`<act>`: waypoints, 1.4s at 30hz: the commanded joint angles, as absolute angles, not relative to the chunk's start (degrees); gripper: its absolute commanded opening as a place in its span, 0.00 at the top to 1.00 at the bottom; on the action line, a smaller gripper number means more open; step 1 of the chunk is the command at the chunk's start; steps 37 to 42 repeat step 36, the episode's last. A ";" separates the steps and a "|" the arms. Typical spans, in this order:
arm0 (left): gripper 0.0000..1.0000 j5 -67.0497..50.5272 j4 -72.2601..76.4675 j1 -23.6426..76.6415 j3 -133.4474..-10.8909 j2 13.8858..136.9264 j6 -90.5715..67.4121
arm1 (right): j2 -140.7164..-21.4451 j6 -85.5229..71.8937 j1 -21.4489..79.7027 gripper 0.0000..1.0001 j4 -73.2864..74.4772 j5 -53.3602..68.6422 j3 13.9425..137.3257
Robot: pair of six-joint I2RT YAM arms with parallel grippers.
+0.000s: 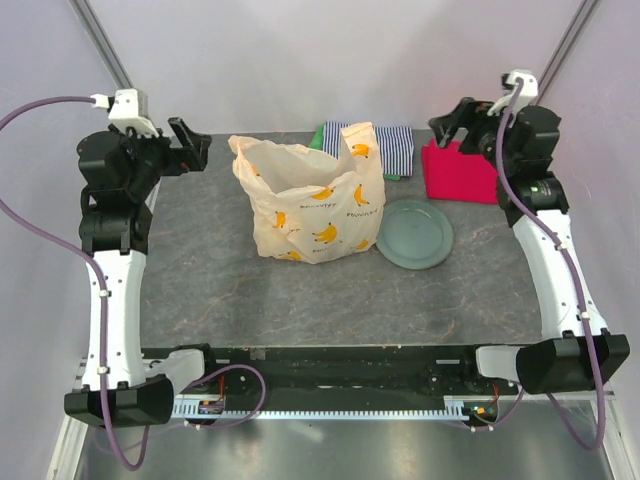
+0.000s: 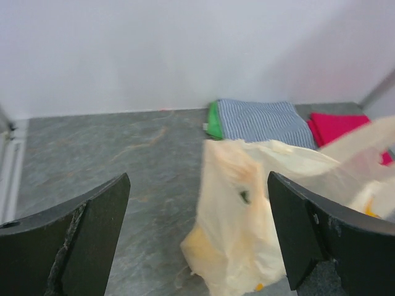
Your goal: Place the fruits into the plastic bag
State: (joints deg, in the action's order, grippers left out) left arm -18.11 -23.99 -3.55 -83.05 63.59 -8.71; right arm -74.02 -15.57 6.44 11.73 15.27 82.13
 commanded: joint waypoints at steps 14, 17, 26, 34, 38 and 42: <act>0.01 -6.34 -11.08 -5.54 -49.32 29.81 -13.80 | -44.49 -14.77 0.26 0.06 6.26 -9.49 51.10; 0.01 -5.71 -11.34 -5.54 -45.01 25.77 -13.10 | -40.61 -15.12 0.18 0.06 3.18 -11.42 45.29; 0.01 -4.92 -11.34 -5.54 -42.80 24.17 -10.99 | -40.87 -15.21 0.18 0.06 2.55 -11.16 43.33; 0.01 -4.13 -11.51 -5.62 -42.36 22.85 -10.11 | -41.22 -14.94 0.26 0.06 2.64 -11.16 43.42; 0.01 -3.96 -11.51 -5.63 -42.62 22.94 -10.02 | -40.96 -14.85 0.18 0.06 2.72 -11.25 43.42; 0.01 -3.96 -11.51 -5.63 -42.62 22.94 -10.02 | -40.96 -14.85 0.18 0.06 2.72 -11.25 43.42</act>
